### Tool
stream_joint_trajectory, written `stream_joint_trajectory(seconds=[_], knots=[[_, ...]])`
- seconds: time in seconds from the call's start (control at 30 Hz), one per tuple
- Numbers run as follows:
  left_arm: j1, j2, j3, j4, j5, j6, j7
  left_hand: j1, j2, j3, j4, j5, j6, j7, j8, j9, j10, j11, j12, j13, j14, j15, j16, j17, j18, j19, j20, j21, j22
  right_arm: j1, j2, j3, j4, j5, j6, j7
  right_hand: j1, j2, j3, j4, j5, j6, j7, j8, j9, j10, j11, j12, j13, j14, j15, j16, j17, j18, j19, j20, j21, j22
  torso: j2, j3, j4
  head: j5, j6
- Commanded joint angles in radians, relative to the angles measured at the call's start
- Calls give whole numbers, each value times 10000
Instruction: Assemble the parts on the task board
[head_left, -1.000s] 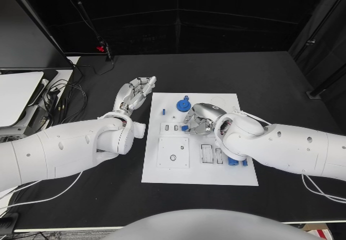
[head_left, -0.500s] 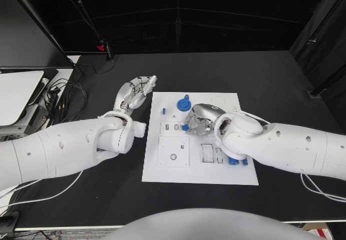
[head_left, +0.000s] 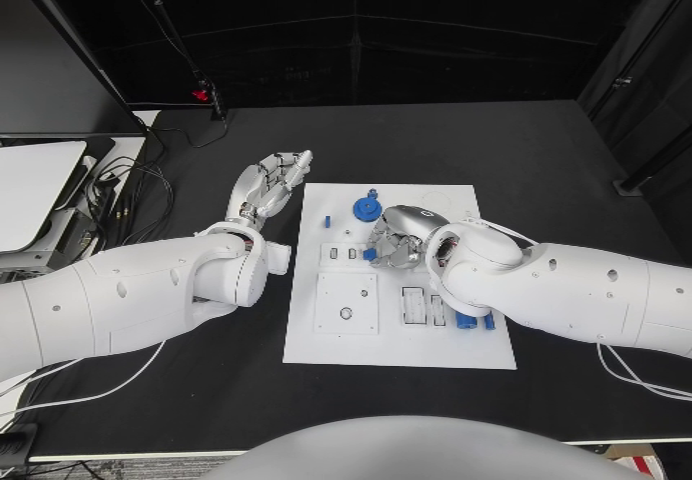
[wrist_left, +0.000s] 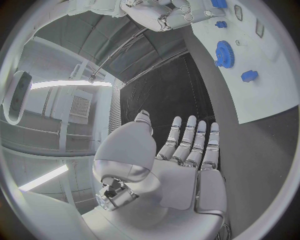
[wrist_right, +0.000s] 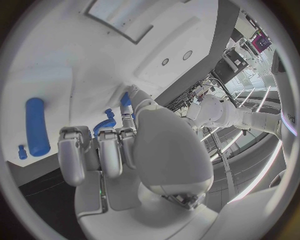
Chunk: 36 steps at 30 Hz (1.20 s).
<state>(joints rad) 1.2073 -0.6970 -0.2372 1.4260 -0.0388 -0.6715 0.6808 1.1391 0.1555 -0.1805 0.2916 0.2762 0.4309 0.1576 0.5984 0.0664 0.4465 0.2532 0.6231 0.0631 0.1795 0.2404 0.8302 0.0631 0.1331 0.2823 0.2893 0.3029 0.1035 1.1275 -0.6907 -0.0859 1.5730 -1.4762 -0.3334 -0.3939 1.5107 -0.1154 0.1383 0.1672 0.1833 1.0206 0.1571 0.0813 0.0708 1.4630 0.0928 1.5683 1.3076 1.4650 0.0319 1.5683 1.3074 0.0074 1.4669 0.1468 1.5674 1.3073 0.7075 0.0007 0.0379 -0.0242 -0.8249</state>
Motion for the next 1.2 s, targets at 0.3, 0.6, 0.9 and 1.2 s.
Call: stream_joint_trajectory(seconds=[0.3, 0.6, 0.9, 1.2], knots=[[16, -10, 10, 28, -69, 74, 2279, 90, 0, -73, -6, 41, 65, 1315, -31, 7, 79, 20, -57, 3, 64, 9, -53, 3, -184, 68, 25, 42, -7, -29, 43, -25, -22, -97, 190, -207, 36, 162, 233, 19, 158, 522, -65, 251, 92, 1078, -82, 25, 2632, 1058, -46, 25, 2634, -74, 1039, -87, 34, 2635, 0, -1, 3, -16, -1], [16, -13, 10, 29, -69, 83, 2276, 106, 6, -81, -5, 56, 78, 1314, -31, 8, 88, 20, -57, 3, 71, 12, -55, 3, -192, 63, 24, 39, -10, -53, 3, -25, 15, -102, -237, -70, -92, 708, 505, -4, 672, 935, -243, 329, 142, 1078, -241, 25, 2632, 1058, -165, 25, 2634, -74, 1039, -187, 34, 2635, -2, 0, -4, -9, -5], [16, -17, 10, 33, -69, 102, 2263, 111, 8, -84, -5, 58, 83, 1313, -30, 9, 92, 20, -56, 3, 74, 13, -55, 4, -194, 74, 24, 51, -6, -64, -46, -25, 61, -31, -767, 214, -147, 839, 569, -43, 802, 1075, -308, 344, 159, 1078, -300, 25, 2632, 1058, -212, 25, 2634, -74, 1039, -231, 34, 2635, 2, 3, -3, -5, -35], [39, -280, 11, 262, -916, 42, 2101, 477, 10, -176, -8, 80, 264, 1295, -45, 18, 287, 8, -37, 6, 646, 38, 5, 5, -201, 1089, 18, 922, 257, -63, -240, -18, 263, 32, -1626, 764, -148, 856, 589, -89, 851, 1134, -336, 349, 167, 1078, -327, 25, 2632, 1058, -233, 25, 2634, -74, 1039, -252, 34, 2635, -7, -1, 6, -10, -77]])
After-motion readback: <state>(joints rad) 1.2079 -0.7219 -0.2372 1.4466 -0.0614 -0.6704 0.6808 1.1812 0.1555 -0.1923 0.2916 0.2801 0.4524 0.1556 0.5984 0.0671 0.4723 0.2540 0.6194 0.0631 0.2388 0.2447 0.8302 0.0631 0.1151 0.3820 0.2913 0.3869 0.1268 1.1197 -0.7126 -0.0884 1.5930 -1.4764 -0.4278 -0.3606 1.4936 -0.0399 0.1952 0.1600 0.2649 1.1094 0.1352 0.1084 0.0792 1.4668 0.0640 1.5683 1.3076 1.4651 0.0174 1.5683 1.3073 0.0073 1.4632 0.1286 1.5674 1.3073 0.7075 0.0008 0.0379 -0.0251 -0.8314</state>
